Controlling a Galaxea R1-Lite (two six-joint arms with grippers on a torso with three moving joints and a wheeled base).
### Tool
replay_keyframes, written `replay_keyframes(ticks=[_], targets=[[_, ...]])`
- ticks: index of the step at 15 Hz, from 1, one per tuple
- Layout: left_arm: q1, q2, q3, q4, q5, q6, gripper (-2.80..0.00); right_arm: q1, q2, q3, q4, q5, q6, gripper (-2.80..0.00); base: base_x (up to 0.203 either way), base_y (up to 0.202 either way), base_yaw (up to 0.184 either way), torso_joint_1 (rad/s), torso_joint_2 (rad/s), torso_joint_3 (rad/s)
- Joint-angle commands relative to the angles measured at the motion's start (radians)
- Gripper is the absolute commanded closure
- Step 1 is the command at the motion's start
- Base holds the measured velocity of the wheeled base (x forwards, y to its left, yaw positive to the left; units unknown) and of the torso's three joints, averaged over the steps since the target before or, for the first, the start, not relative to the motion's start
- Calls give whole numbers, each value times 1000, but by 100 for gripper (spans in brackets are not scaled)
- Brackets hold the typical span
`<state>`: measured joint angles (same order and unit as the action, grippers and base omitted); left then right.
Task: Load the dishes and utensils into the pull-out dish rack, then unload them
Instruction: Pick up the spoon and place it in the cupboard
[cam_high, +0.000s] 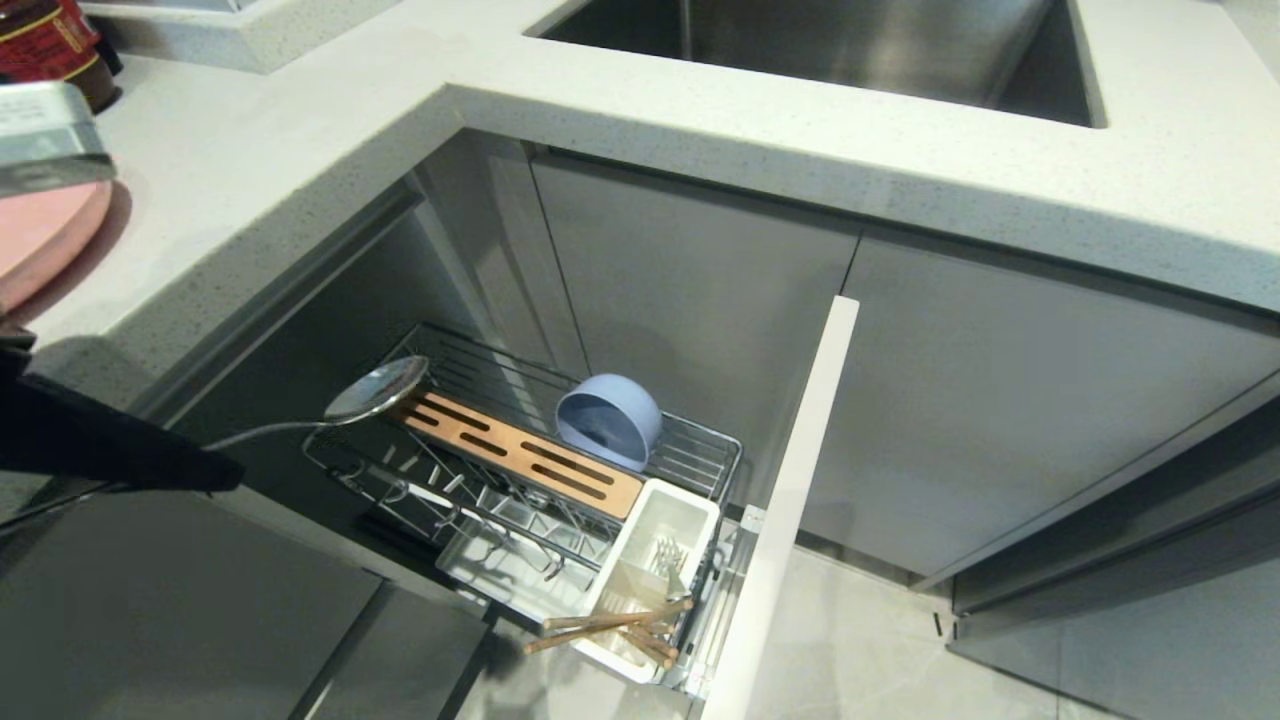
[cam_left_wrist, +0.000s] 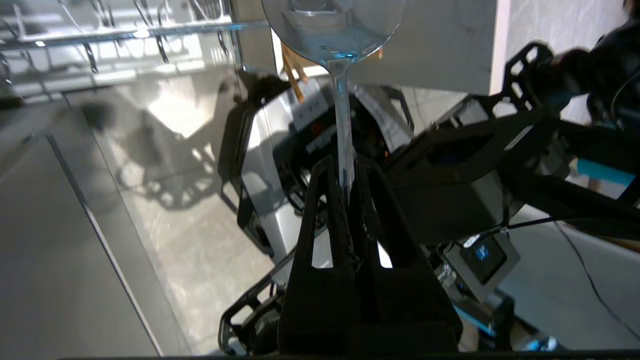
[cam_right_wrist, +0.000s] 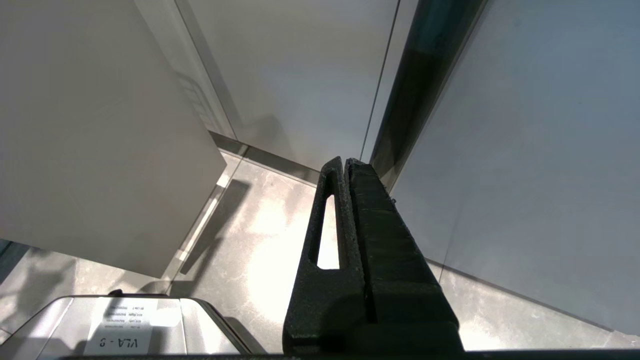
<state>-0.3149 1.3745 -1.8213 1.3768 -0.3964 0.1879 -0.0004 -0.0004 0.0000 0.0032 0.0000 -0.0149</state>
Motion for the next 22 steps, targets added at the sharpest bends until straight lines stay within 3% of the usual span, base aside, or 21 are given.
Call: replay_keyframes(ticks=[1, 4, 8, 11, 16, 22], targets=[[-23, 54, -4, 23, 20, -1, 0, 0, 0, 0, 0, 0, 0, 0, 0, 0, 0, 0, 0, 0], [-97, 108, -17, 58, 78, -52, 0, 0, 0, 0, 0, 0, 0, 0, 0, 0, 0, 0, 0, 0], [-223, 196, -22, 57, 179, -194, 0, 0, 0, 0, 0, -1, 0, 0, 0, 0, 0, 0, 0, 0], [-253, 249, -23, 59, 192, -214, 0, 0, 0, 0, 0, 0, -1, 0, 0, 0, 0, 0, 0, 0], [-359, 372, -86, 102, 245, -368, 0, 0, 0, 0, 0, -1, 0, 0, 0, 0, 0, 0, 0, 0], [-441, 504, -122, 132, 246, -468, 0, 0, 0, 0, 0, 0, -1, 0, 0, 0, 0, 0, 0, 0]])
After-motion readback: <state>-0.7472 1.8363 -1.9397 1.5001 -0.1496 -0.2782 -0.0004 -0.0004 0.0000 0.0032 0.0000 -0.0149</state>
